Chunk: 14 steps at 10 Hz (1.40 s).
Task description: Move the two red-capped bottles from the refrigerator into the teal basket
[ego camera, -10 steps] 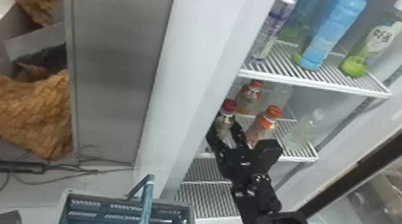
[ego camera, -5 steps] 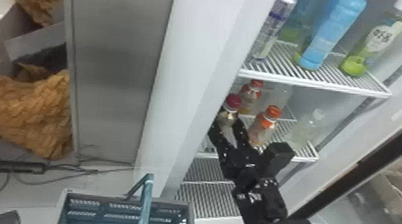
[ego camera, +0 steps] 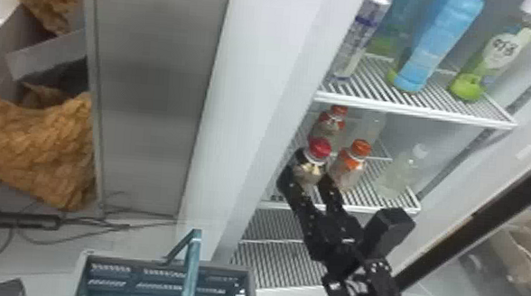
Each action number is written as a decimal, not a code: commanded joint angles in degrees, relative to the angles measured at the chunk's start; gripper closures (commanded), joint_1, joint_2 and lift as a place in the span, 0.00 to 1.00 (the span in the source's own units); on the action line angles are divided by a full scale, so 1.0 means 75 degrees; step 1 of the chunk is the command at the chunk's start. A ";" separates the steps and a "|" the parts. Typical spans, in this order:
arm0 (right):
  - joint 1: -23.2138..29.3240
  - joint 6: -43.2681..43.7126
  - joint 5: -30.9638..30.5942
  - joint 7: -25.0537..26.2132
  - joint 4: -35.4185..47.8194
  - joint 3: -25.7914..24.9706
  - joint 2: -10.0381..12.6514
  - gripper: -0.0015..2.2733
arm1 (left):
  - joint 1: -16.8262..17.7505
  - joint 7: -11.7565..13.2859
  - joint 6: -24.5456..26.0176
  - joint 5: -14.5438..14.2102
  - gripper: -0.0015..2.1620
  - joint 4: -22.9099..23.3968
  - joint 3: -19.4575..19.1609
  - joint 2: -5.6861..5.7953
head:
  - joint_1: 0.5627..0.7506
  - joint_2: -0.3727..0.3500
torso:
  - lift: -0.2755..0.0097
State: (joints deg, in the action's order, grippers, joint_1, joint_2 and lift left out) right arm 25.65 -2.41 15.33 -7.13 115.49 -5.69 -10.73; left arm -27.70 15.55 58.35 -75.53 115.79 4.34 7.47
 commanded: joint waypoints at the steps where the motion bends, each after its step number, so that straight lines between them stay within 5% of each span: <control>1: 0.0536 -0.0559 -0.0063 0.0002 0.0791 -0.0216 0.0082 0.31 | 0.0000 0.0001 0.0000 0.0000 0.54 0.0002 0.0000 0.0000 | 0.70 0.03 | 0.18; 9: 0.3029 -0.2809 0.0242 -0.1041 0.3904 -0.0948 0.0141 0.31 | -0.0037 0.0024 -0.0019 0.0015 0.53 0.0002 -0.0046 0.0012 | 0.70 0.03 | 0.18; 14: 0.2879 -0.5284 -0.0276 -0.2002 0.4541 -0.1009 -0.0257 0.31 | -0.0037 0.0047 -0.0056 0.0000 0.53 0.0020 0.0031 0.0047 | 0.70 0.03 | 0.18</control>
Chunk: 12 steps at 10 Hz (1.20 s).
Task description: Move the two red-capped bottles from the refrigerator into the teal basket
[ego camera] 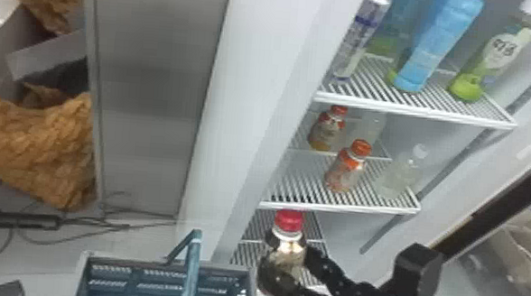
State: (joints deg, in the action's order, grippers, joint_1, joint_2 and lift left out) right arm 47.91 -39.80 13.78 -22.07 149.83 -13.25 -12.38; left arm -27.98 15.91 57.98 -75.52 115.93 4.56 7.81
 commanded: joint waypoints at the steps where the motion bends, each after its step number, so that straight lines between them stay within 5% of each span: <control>1: -0.0388 -0.0787 -0.0116 -0.0304 -0.0280 0.0000 -0.0049 0.31 | -0.0019 0.0011 -0.0024 -0.0031 0.53 0.0058 0.0017 0.0002 | 0.70 0.03 | 0.18; 8: -0.1363 -0.1706 -0.0009 -0.1030 -0.1330 0.0899 -0.0307 0.31 | 0.0000 0.0011 -0.0062 -0.0092 0.53 0.0114 0.0047 0.0013 | 0.70 0.03 | 0.18; 12: -0.1438 -0.1818 -0.0116 -0.1065 -0.1462 0.0914 -0.0318 0.16 | -0.0019 0.0011 -0.0081 -0.0122 0.53 0.0114 0.0047 0.0002 | 0.70 0.03 | 0.18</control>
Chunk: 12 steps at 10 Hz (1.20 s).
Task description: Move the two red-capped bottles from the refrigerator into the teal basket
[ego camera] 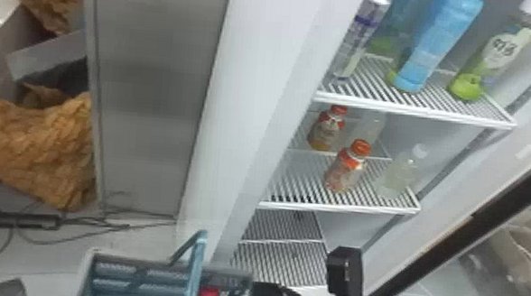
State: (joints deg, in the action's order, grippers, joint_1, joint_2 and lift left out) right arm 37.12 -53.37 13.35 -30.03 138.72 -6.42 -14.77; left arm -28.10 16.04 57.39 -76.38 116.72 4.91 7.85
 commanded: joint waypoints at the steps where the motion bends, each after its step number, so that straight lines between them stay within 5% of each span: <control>1: -0.0019 0.0029 -0.0104 0.0007 0.0020 0.0003 0.0001 0.16 | -0.0022 -0.0005 -0.0003 -0.0038 0.53 0.0010 0.0000 -0.0004 | 0.70 0.03 | 0.18; 12: -0.0450 0.2373 -0.0409 0.0921 -0.0280 -0.0850 0.0352 0.10 | -0.0116 0.0006 -0.0134 -0.0267 0.53 0.0441 0.0107 0.0031 | 0.70 0.03 | 0.18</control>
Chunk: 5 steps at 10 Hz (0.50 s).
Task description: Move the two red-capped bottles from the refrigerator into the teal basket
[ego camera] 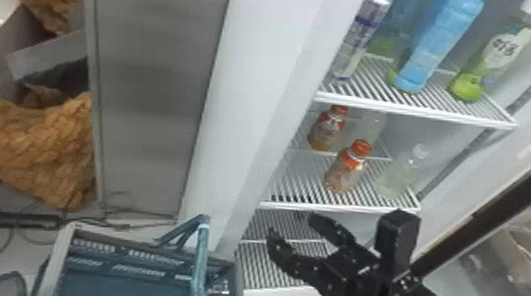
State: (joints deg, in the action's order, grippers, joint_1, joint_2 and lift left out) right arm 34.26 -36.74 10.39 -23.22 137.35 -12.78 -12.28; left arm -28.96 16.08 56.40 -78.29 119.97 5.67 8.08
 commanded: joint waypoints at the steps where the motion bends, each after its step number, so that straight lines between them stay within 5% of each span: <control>1: -0.0219 0.0568 -0.0090 0.0143 -0.0267 -0.0002 0.0055 0.08 | -0.0019 0.0012 -0.0020 -0.0042 0.53 0.0025 0.0021 0.0000 | 0.70 0.03 | 0.18; 5: -0.1119 0.2743 -0.0151 0.0753 -0.1917 0.0272 0.0078 0.04 | -0.0019 0.0012 -0.0039 -0.0073 0.53 0.0044 0.0052 0.0012 | 0.70 0.03 | 0.18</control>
State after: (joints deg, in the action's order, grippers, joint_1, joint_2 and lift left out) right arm 26.97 -18.93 8.97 -17.77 125.17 -11.22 -11.70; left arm -29.11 16.17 56.11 -78.82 120.31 6.05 8.11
